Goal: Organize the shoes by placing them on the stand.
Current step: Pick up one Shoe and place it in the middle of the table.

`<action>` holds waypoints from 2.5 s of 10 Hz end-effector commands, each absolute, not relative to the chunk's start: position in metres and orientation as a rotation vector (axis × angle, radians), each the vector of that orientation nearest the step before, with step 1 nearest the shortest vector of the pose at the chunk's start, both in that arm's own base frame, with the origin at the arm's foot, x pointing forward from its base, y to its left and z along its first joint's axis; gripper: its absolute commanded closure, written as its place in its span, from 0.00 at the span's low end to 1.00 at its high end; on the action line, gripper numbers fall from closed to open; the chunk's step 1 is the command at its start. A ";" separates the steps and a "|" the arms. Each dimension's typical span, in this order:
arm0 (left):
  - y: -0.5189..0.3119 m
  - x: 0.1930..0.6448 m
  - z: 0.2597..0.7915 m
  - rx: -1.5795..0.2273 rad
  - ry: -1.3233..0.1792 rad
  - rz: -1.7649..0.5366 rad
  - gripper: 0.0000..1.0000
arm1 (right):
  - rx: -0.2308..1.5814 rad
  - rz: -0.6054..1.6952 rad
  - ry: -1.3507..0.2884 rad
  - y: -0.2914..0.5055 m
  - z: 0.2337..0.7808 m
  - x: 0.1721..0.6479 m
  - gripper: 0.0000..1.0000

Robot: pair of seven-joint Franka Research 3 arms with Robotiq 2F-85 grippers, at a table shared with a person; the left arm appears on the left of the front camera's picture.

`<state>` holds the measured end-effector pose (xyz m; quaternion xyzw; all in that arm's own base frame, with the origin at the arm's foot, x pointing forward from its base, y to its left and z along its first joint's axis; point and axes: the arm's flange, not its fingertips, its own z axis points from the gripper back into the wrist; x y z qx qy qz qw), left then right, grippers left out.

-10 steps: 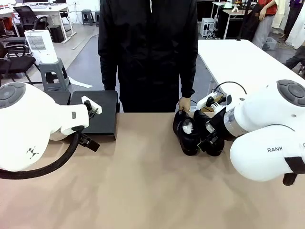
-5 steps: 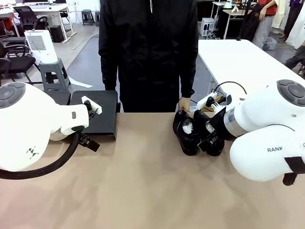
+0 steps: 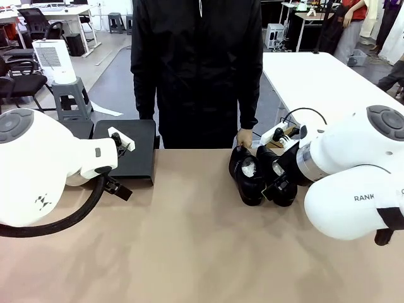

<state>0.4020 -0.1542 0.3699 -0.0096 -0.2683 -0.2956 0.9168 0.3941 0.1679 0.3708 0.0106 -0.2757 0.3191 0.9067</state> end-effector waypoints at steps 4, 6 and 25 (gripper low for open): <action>-0.109 0.386 0.424 -0.098 -0.603 -0.554 0.00 | 0.166 0.621 -0.537 0.126 0.416 0.372 0.00; -0.061 0.386 0.452 -0.200 -0.525 -0.547 0.00 | 0.307 0.599 -0.499 0.077 0.450 0.363 0.00; 0.060 0.395 0.498 -0.655 -0.453 -0.494 0.00 | 0.601 0.489 -0.499 -0.072 0.474 0.338 0.00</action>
